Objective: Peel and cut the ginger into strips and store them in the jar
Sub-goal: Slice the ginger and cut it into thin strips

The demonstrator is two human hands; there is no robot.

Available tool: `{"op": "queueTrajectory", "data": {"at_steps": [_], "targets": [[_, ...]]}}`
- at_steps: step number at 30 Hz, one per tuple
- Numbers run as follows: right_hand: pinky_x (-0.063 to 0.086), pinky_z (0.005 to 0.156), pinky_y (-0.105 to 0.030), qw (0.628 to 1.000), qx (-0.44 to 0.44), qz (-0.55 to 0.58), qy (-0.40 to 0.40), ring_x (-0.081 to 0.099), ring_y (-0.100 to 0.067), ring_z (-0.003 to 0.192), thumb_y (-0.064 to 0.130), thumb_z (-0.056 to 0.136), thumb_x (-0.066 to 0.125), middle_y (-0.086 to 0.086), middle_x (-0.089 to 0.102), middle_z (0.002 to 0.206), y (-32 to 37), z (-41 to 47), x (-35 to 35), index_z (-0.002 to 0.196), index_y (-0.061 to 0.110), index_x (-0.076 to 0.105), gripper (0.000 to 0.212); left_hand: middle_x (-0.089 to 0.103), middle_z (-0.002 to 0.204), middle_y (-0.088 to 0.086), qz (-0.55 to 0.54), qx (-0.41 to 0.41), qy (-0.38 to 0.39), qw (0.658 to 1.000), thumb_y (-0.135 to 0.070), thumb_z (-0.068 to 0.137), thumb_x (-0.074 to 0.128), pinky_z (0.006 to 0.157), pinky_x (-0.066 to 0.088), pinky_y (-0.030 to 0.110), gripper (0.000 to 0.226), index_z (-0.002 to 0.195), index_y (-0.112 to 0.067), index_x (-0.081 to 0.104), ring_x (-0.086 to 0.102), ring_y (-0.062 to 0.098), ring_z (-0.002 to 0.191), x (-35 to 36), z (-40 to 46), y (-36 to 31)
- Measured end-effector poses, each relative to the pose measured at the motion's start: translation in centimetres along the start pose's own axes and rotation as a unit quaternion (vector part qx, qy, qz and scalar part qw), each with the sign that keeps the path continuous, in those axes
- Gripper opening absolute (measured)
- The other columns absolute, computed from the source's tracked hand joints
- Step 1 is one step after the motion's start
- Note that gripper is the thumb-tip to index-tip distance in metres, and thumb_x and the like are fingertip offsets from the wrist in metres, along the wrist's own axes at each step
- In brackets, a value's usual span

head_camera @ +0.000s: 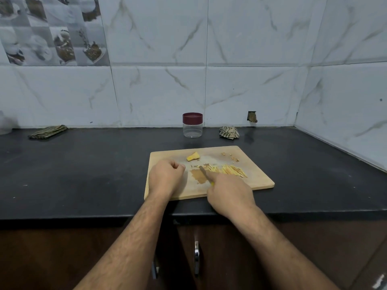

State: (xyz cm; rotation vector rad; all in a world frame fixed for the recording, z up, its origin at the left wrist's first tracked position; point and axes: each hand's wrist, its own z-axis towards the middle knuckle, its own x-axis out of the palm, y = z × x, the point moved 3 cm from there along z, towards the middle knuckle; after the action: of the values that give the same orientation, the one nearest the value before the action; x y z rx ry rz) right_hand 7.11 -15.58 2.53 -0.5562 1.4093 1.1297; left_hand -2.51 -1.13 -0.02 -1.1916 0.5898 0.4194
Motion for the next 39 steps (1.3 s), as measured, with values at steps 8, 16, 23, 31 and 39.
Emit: {"op": "queueTrajectory", "data": {"at_steps": [8,16,23,31,39], "targets": [[0.046,0.085,-0.034,0.999,0.017,-0.025,0.032,0.056,-0.024,0.117,0.013,0.093,0.041,-0.001,0.06,0.131,0.0,1.5,-0.3,0.148,0.042,0.037,0.062,0.061,0.067,-0.011,0.039,0.008,-0.008,0.999,-0.035,0.092,0.059,0.064,0.036,0.026,0.03,0.066,-0.021,0.064,0.053,0.013,0.07,0.1,-0.3,-0.3],[0.041,0.075,-0.031,0.999,0.054,-0.003,-0.003,0.057,-0.024,0.114,0.013,0.092,0.041,0.002,0.062,0.126,-2.0,0.8,-0.6,0.144,0.037,0.045,0.057,0.063,0.07,-0.011,0.049,0.012,-0.005,0.999,-0.036,0.092,0.059,0.063,0.038,0.027,0.031,0.065,-0.023,0.063,0.057,0.014,0.073,0.1,-0.5,-0.4],[0.042,0.074,-0.032,0.999,0.016,-0.029,0.009,0.059,-0.024,0.109,0.015,0.092,0.046,-0.002,0.064,0.119,1.0,2.5,-0.2,0.138,0.031,0.052,0.049,0.066,0.075,-0.009,0.05,0.01,-0.006,0.999,-0.037,0.092,0.059,0.067,0.039,0.026,0.029,0.067,-0.024,0.063,0.058,0.016,0.077,0.1,-0.5,-0.5],[0.04,0.071,-0.03,0.997,0.073,-0.035,-0.002,0.059,-0.024,0.106,0.012,0.089,0.043,0.0,0.065,0.116,-2.0,2.2,-0.8,0.13,0.031,0.058,0.047,0.064,0.072,-0.01,0.052,0.018,-0.009,0.998,-0.037,0.092,0.06,0.064,0.039,0.026,0.029,0.068,-0.023,0.064,0.059,0.015,0.075,0.1,-0.4,-0.3],[0.048,0.081,-0.033,0.999,0.019,-0.027,-0.002,0.058,-0.021,0.111,0.02,0.096,0.042,0.002,0.063,0.124,-1.7,-0.1,-0.4,0.145,0.039,0.043,0.053,0.068,0.077,-0.008,0.055,0.022,-0.01,0.998,-0.039,0.092,0.06,0.066,0.042,0.027,0.027,0.073,-0.023,0.069,0.062,0.017,0.08,0.3,-0.2,-0.2]]}}
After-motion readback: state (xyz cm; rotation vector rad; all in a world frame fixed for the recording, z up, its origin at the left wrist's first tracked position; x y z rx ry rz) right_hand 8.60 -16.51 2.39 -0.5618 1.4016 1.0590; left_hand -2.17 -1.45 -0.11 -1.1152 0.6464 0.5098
